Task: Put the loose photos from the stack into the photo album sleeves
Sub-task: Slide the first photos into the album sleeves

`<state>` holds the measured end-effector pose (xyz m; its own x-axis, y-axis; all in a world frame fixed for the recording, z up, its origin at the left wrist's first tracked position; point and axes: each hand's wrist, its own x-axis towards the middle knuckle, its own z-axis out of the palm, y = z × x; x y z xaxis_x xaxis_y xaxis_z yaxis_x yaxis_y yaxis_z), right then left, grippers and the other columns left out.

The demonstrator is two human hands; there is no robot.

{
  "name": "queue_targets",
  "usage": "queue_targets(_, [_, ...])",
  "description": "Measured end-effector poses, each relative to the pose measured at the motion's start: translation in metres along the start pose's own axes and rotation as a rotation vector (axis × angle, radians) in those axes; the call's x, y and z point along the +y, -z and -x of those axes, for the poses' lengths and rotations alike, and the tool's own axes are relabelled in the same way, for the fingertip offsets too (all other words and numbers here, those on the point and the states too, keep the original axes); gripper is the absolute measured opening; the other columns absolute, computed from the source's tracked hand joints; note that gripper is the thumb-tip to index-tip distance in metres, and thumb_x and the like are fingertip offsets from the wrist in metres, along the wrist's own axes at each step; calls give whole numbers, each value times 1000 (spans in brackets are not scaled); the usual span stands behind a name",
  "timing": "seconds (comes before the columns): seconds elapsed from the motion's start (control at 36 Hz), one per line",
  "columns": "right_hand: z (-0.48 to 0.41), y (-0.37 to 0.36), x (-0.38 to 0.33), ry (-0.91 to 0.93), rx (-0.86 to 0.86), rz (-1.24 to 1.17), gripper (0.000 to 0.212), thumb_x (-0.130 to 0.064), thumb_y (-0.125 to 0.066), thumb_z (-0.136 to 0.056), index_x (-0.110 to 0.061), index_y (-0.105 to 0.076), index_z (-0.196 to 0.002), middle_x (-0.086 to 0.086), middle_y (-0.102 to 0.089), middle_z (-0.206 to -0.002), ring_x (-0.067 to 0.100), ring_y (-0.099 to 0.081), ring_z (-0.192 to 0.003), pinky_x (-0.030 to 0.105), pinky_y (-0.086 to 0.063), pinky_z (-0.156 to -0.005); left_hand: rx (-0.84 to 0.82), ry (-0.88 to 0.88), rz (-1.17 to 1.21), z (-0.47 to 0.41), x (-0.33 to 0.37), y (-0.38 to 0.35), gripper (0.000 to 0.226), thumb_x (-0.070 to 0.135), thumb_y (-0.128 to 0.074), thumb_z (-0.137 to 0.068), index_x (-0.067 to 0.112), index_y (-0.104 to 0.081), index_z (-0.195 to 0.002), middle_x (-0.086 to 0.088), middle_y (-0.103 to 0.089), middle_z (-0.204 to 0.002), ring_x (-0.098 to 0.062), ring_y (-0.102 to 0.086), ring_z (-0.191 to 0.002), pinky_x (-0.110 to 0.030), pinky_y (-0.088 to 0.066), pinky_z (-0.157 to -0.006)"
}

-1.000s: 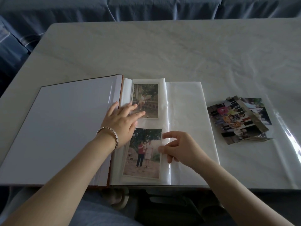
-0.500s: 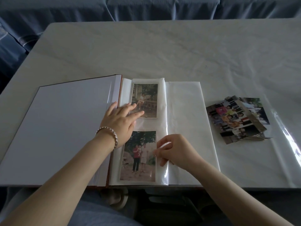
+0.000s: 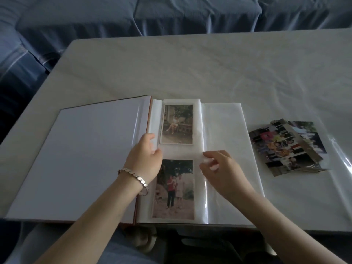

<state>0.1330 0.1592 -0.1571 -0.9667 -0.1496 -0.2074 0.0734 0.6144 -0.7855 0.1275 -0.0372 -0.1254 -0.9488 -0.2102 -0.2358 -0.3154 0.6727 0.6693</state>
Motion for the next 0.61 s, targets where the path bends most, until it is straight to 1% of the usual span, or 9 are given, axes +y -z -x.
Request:
queue_targets(0.06, [-1, -2, -2, 36, -11, 19, 40, -24, -63, -87, -19, -55, -126, -11, -48, -109, 0, -51, -86, 6, -42, -70, -57, 121, 166, -3, 0, 3, 49, 12, -52, -91, 16, -39, -138, -10, -58, -120, -23, -60, -101, -37, -49, -91])
queue_targets(0.11, [-2, -3, -2, 50, -5, 7, 44, -20, -67, -84, -19, -55, -126, -11, -49, -109, 4, -53, -88, 9, -45, -73, -55, 225, 335, -6, 0, 3, 52, 7, -55, -88, 11, -40, -137, -7, -64, -93, -26, -64, -90, -44, -53, -87])
queue_targets(0.17, [-2, -3, -1, 34, 8, -20, 44, -17, -69, -83, -19, -55, -125, -10, -51, -108, 6, -54, -90, 12, -47, -75, -70, 324, 487, -10, 2, 1, 52, 2, -57, -86, 8, -42, -135, -6, -62, -75, -23, -63, -76, -33, -55, -65])
queue_targets(0.22, [-3, -2, 1, 30, 20, -35, 44, -15, -70, -82, -19, -56, -123, -13, -51, -103, 5, -54, -89, 10, -46, -72, -93, 347, 518, -11, 6, 0, 44, 8, -64, -79, 12, -50, -120, -7, -63, -72, -23, -60, -72, -26, -47, -58])
queue_targets(0.28, [-2, -1, 3, 31, 23, -51, 43, -14, -71, -81, -19, -57, -122, -16, -51, -97, 2, -54, -85, 6, -45, -66, -108, 317, 465, -11, 11, -3, 32, 19, -71, -66, 17, -54, -93, -11, -62, -78, -27, -56, -75, -29, -43, -66])
queue_targets(0.36, [-1, 2, 5, 35, -3, -82, 41, -15, -71, -81, -20, -58, -119, -20, -50, -92, -1, -54, -82, 5, -46, -63, -148, 266, 295, -10, 19, -7, 39, 24, -72, -77, 12, -59, -111, -8, -63, -97, -24, -61, -85, -25, -45, -72])
queue_targets(0.44, [0, 15, 7, 83, -41, -45, 37, -21, -69, -82, -23, -58, -117, -21, -52, -92, -3, -56, -82, 7, -47, -66, -151, 142, 231, -8, 29, -8, 13, 17, -66, -83, 5, -60, -80, -2, -59, -75, -12, -50, -61, -17, -37, -54])
queue_targets(0.53, [-2, 40, 17, 124, 50, 30, 34, -20, -70, -81, -22, -61, -114, -17, -57, -94, -4, -57, -80, 4, -46, -70, -122, -11, 270, -4, 47, -12, 23, 15, -64, -82, -6, -62, -89, -9, -60, -76, -15, -50, -68, -21, -38, -60])
queue_targets(0.61, [-5, 74, 34, 91, 225, 152, 32, -17, -72, -80, -16, -64, -112, -11, -55, -97, 2, -54, -81, 6, -40, -71, -146, -128, 340, -2, 71, -22, 5, 12, -65, -82, 10, -62, -78, 8, -54, -59, -4, -49, -51, -14, -40, -52])
